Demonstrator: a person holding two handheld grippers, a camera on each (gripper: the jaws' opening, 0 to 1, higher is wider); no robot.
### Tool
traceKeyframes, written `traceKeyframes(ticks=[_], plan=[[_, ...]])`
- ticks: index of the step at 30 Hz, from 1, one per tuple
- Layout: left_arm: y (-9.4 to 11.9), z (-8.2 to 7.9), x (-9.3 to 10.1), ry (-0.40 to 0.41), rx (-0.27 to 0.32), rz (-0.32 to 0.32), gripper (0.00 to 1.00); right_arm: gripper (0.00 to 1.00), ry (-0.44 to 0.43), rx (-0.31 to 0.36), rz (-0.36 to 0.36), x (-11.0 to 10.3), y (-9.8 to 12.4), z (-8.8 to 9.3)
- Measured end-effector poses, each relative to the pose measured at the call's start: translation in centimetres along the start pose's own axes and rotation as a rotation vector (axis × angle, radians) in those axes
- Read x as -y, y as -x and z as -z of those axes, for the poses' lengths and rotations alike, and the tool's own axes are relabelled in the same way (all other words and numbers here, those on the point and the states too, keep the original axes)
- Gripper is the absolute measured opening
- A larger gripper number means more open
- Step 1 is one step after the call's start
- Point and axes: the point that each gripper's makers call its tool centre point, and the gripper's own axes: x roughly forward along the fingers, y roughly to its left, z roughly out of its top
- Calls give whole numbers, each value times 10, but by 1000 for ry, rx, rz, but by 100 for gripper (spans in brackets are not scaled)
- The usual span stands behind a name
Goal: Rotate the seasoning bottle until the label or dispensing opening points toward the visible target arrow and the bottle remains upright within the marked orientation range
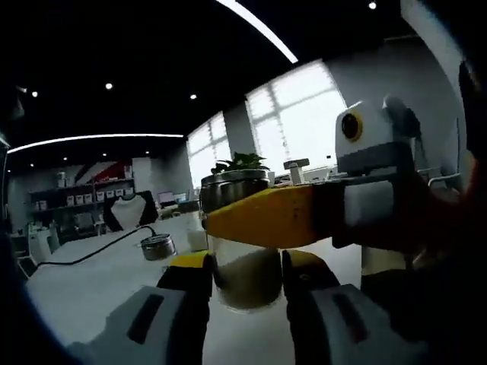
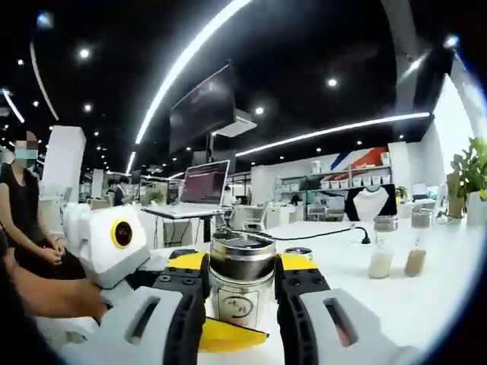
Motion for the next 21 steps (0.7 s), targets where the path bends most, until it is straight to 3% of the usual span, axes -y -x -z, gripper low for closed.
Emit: traceKeyframes(ticks=[7, 10, 14, 17, 21], plan=[[-3, 8, -6, 12, -15, -64, 39, 32, 19, 20, 54, 0, -3, 3], [0, 12, -9, 75, -19, -55, 38, 32, 20, 7, 33, -2, -4, 5], [5, 10, -10, 59, -13, -15, 37, 32, 48, 0, -59, -9, -3, 4], [10, 8, -10, 137, 7, 48, 37, 32, 134, -53, -160, -17, -2, 9], [15, 3, -7, 141, 17, 100, 36, 31, 115, -74, -238, -22, 3, 8]])
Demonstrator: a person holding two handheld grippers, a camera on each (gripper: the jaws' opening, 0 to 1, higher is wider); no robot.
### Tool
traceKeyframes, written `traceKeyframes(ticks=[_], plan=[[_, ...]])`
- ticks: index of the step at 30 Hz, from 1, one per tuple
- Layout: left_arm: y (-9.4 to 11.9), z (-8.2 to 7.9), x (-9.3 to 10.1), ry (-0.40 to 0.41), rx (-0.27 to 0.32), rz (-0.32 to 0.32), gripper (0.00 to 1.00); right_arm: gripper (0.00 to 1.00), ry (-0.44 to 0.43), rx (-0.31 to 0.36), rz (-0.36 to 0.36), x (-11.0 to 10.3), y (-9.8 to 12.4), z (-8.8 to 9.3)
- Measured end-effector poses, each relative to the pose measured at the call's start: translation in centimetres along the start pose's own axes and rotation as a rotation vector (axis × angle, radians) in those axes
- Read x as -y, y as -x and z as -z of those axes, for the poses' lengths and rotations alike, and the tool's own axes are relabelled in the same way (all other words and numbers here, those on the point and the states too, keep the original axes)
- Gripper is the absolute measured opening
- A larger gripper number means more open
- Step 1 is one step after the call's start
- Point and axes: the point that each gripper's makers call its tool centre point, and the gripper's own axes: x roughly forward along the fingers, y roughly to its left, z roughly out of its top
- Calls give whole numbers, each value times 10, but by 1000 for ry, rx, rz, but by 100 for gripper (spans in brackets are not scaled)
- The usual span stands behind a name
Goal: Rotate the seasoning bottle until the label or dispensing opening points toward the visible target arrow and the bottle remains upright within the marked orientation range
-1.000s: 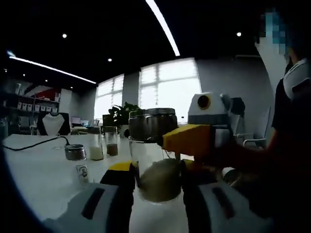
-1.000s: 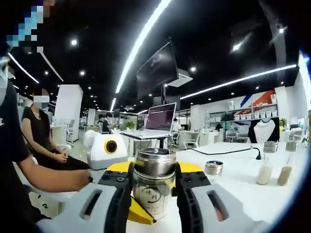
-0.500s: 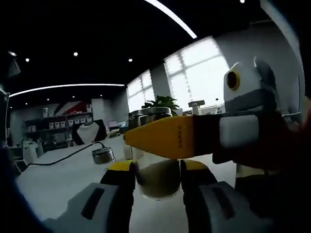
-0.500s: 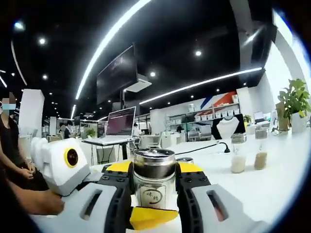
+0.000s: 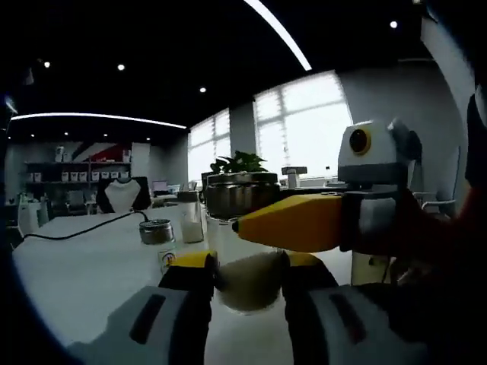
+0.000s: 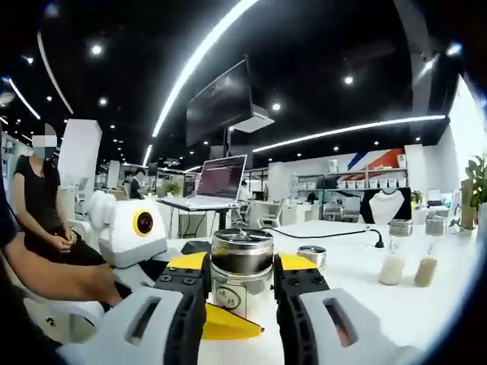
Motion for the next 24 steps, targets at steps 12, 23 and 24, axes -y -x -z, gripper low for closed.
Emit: traceKeyframes(ticks=[12, 23, 24], plan=[[3, -2, 21, 56, -13, 147, 36, 33, -117, -27, -154, -11, 3, -9], [2, 0, 22, 65, -32, 158, 37, 32, -13, -54, -139, -16, 0, -9], [1, -2, 18, 37, -18, 131, 37, 32, 2, -49, -123, -14, -1, -10]])
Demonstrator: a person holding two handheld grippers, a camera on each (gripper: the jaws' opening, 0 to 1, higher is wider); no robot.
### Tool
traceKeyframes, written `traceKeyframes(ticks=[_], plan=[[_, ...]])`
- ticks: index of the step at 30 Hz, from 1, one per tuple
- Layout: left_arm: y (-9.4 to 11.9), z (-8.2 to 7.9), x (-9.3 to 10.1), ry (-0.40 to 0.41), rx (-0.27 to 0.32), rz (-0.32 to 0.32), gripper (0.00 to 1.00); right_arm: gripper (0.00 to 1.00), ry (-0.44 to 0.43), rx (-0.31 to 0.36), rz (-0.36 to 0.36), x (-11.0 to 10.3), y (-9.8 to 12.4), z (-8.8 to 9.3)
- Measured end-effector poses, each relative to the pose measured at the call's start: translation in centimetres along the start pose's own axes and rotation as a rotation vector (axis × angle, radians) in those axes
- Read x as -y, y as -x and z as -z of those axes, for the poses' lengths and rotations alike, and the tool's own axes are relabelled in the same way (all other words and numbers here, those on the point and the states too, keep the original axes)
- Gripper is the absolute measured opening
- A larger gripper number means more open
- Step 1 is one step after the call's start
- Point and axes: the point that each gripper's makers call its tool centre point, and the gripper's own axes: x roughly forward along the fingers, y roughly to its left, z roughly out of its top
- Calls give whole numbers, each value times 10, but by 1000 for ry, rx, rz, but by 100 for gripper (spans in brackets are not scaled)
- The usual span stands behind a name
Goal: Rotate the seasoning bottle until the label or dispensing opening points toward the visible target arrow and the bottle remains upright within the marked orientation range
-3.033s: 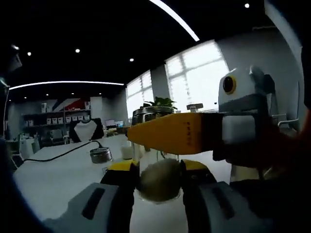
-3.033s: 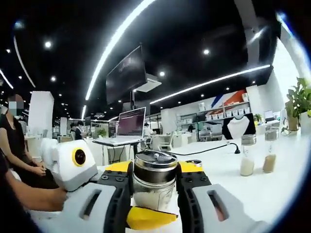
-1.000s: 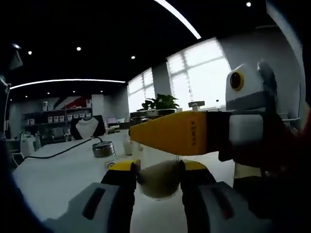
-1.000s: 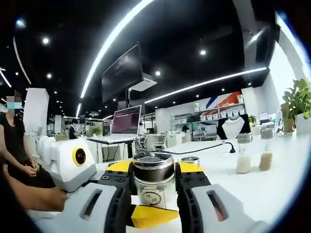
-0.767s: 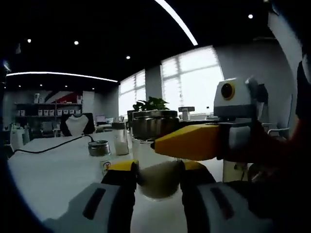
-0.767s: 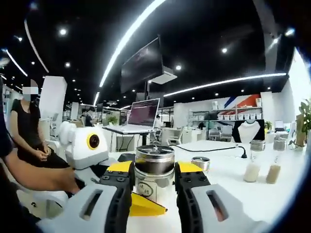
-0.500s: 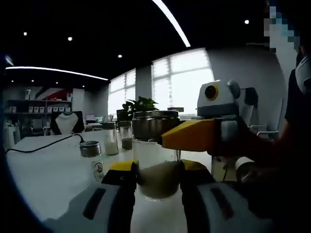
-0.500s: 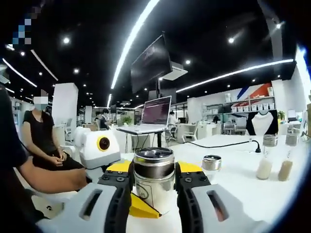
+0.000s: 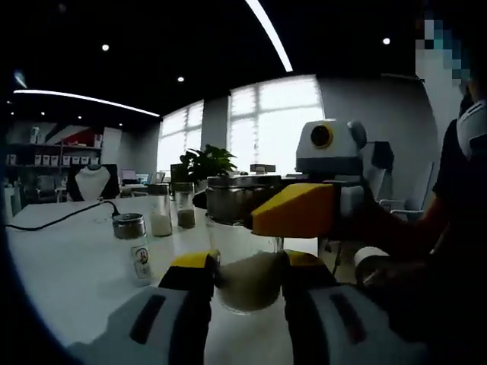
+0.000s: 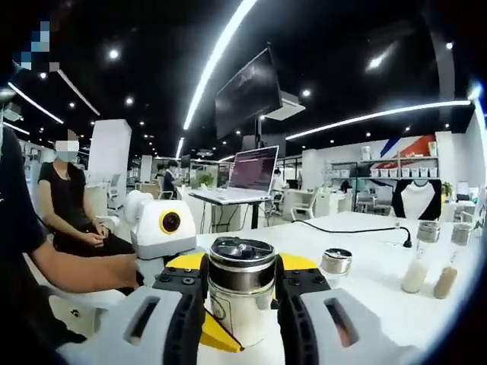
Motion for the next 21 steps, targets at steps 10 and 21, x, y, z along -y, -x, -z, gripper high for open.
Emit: traceKeyframes(ticks=[10, 21], plan=[[-2, 9, -17, -61, -45, -103, 59, 32, -44, 13, 68, 25, -4, -2], [1, 8, -33, -78, -54, -190, 95, 32, -69, 8, 163, 73, -1, 1]])
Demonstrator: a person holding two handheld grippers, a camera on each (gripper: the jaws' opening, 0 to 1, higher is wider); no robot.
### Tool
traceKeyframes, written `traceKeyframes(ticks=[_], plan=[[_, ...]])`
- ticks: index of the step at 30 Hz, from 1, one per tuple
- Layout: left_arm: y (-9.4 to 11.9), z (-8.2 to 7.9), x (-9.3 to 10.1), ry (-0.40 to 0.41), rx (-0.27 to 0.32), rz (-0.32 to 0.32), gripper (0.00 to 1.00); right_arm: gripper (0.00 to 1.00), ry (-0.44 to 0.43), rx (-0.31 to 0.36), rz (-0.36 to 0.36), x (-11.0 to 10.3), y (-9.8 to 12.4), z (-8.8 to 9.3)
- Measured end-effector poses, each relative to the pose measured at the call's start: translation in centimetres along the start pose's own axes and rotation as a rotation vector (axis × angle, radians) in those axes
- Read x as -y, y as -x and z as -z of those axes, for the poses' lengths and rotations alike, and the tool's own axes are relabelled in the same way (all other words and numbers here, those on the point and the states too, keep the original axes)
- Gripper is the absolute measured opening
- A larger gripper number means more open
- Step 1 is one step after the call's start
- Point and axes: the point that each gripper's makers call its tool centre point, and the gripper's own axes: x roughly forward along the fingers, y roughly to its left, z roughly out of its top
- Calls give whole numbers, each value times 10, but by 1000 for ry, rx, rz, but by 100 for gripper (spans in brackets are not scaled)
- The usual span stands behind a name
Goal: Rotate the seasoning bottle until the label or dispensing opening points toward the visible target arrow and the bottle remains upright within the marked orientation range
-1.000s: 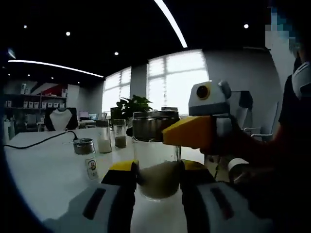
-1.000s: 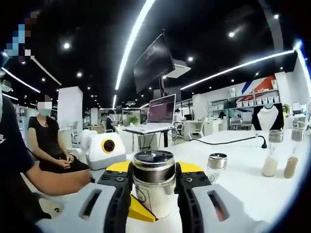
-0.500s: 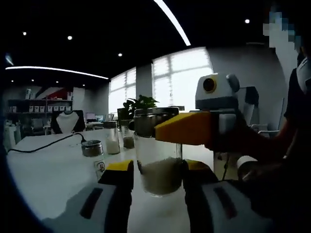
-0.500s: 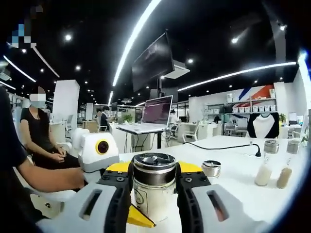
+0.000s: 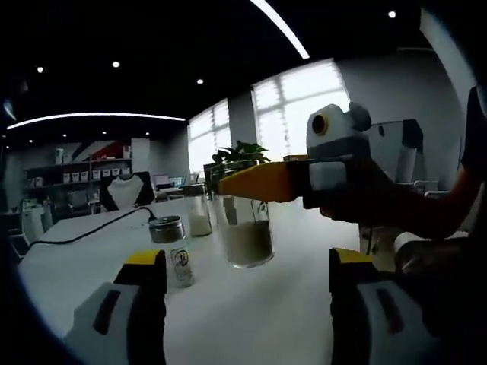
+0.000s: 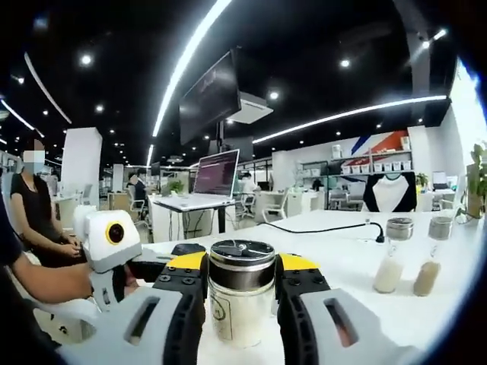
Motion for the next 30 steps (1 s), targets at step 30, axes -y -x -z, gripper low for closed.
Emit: traceKeyframes(ticks=[30], plan=[[8, -3, -22, 61, 1, -109, 100, 33, -57, -51, 139, 93, -27, 45]])
